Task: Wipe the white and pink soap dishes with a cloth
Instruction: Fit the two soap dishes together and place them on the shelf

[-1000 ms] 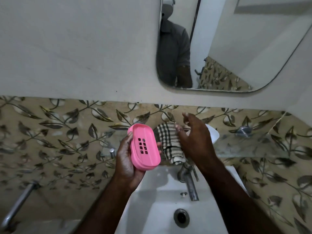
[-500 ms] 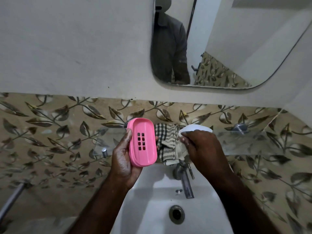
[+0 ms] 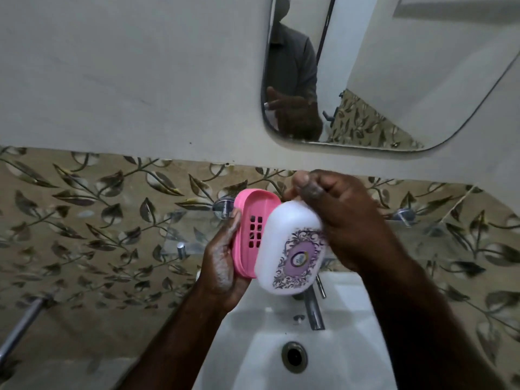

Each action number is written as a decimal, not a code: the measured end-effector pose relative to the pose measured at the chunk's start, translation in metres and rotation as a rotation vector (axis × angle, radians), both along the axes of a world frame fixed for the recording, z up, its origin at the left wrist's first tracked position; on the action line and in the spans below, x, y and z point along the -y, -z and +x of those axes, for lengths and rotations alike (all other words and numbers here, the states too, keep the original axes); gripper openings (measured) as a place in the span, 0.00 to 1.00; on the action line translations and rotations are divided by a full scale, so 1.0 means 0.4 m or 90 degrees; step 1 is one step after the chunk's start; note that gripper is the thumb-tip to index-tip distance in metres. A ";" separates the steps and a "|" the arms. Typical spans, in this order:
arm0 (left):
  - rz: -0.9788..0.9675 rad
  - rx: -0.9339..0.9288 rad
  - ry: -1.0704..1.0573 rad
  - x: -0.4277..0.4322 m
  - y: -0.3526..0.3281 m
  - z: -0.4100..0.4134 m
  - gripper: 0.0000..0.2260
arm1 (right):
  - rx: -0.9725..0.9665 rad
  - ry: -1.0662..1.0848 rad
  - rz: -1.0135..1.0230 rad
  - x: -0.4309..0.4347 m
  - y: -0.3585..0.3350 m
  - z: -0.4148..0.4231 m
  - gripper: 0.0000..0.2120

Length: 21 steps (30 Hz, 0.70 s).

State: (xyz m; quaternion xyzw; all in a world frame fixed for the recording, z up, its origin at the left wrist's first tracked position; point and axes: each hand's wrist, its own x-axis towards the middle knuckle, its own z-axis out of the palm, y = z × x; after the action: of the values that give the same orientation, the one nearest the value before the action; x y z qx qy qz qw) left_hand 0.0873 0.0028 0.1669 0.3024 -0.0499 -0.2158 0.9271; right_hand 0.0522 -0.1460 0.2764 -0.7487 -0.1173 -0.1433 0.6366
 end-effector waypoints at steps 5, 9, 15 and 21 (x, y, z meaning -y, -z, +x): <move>-0.031 -0.004 0.050 0.031 -0.018 -0.040 0.25 | -0.035 0.241 0.060 -0.031 0.096 0.078 0.18; 0.005 -0.027 0.032 0.045 -0.011 -0.064 0.22 | 0.040 0.362 -0.053 -0.055 0.143 0.086 0.19; 0.068 -0.015 -0.020 0.062 -0.017 -0.096 0.23 | 0.052 0.390 -0.036 -0.056 0.146 0.084 0.20; 0.117 -0.015 -0.098 0.060 -0.047 -0.105 0.29 | 0.013 0.319 -0.058 -0.086 0.141 0.021 0.16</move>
State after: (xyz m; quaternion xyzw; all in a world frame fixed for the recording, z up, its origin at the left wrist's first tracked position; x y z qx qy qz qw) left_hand 0.0454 -0.0210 0.1856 0.3868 0.0041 -0.1512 0.9097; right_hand 0.0604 -0.1117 0.2199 -0.7807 0.0595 -0.2987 0.5456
